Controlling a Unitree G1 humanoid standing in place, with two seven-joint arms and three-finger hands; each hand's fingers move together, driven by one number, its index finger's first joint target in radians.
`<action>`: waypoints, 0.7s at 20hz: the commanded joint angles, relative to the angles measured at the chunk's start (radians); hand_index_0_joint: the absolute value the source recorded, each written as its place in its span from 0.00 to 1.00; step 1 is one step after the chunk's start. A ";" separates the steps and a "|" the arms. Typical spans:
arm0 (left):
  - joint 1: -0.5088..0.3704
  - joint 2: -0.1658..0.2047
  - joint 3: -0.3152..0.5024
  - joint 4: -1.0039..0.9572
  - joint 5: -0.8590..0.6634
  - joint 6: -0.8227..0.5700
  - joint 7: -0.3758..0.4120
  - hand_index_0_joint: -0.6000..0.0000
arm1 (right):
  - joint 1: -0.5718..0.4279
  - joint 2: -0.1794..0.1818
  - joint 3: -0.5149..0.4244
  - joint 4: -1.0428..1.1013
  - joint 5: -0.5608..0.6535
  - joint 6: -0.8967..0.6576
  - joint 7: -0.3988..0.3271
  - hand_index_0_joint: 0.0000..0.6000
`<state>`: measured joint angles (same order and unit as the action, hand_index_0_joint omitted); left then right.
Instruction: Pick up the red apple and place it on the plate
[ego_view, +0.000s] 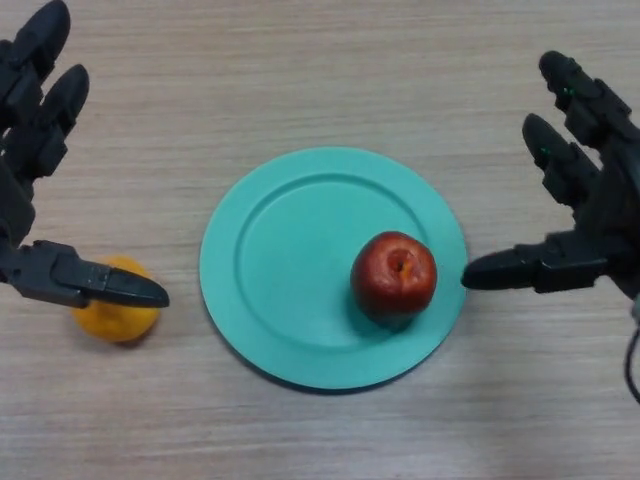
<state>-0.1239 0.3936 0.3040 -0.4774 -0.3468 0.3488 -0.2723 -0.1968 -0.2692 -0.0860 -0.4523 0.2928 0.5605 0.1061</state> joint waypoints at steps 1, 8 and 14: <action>-0.014 0.033 0.098 -0.038 -0.028 -0.138 0.007 1.00 | -0.011 -0.057 -0.088 -0.082 0.059 -0.130 0.052 0.00; -0.058 0.023 0.039 0.072 0.029 -0.265 0.068 1.00 | 0.033 -0.089 -0.150 -0.097 -0.014 -0.161 0.175 0.00; -0.098 0.028 0.013 0.118 0.041 -0.295 0.108 1.00 | 0.024 -0.099 -0.161 -0.094 0.003 -0.155 0.166 0.00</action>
<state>-0.1812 0.3781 0.2600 -0.3121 -0.3216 0.2263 -0.1884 -0.1356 -0.3316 -0.1804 -0.4869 0.2624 0.5448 0.2757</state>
